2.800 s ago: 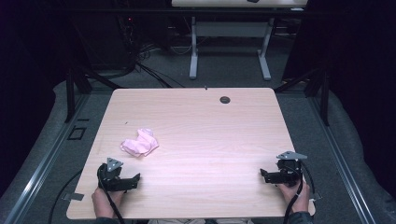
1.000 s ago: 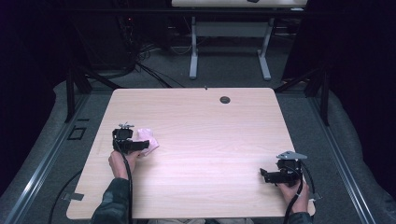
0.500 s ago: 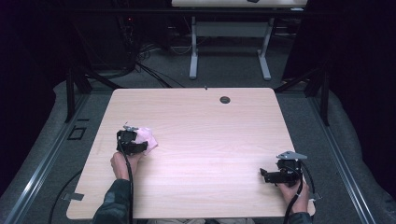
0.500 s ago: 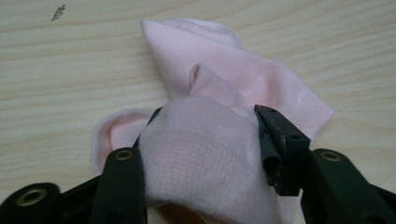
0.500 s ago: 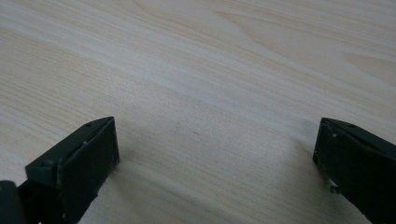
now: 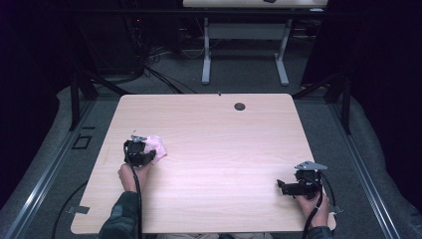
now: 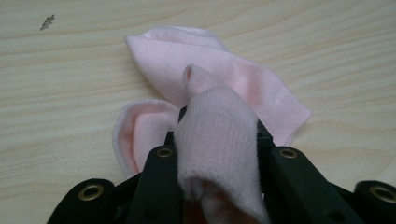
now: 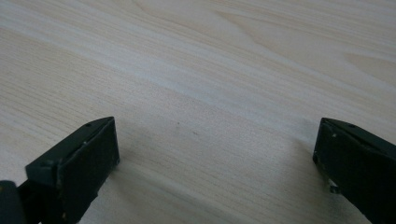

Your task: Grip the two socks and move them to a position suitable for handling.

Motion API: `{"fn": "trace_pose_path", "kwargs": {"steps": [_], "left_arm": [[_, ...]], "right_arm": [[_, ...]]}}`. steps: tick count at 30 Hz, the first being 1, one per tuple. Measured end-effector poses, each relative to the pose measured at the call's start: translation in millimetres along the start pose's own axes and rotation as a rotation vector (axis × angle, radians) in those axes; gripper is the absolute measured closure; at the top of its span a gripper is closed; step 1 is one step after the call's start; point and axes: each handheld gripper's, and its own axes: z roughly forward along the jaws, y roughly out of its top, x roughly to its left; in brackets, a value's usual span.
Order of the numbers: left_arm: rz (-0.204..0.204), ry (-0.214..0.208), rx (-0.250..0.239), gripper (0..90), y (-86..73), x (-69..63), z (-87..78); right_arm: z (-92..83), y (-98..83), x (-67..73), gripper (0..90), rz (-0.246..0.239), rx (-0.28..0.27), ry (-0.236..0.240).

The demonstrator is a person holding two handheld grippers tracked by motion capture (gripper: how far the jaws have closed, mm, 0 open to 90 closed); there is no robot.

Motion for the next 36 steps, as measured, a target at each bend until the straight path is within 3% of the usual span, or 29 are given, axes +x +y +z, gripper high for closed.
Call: {"fn": "trace_pose_path", "kwargs": {"steps": [6, 17, 20, 27, 33, 36], "left_arm": [[-0.002, -0.016, -0.019, 74.3, 0.6, 1.3, -5.4], [0.037, -0.029, -0.055, 74.3, 6.1, -1.9, -22.6], [0.053, -0.044, -0.084, 74.2, 8.8, -7.6, -32.6], [0.106, -0.104, -0.138, 74.1, 17.6, -28.2, -52.1], [0.148, -0.168, -0.156, 73.9, 21.8, -49.9, -60.7], [0.201, -0.215, -0.166, 73.9, 24.0, -71.8, -65.1]], "right_arm": [[0.1, 0.0, 0.1, 0.0, 0.001, -0.002, 0.000], [0.1, 0.0, 0.1, 0.0, 0.002, -0.001, 0.000], [0.1, -0.1, 0.1, 0.0, 0.002, -0.002, 0.000], [0.1, 0.0, 0.1, 0.0, 0.002, -0.001, -0.001], [0.1, 0.0, 0.1, 0.0, 0.001, -0.001, 0.000], [0.0, -0.1, 0.1, 0.0, 0.001, -0.001, 0.000]]}}
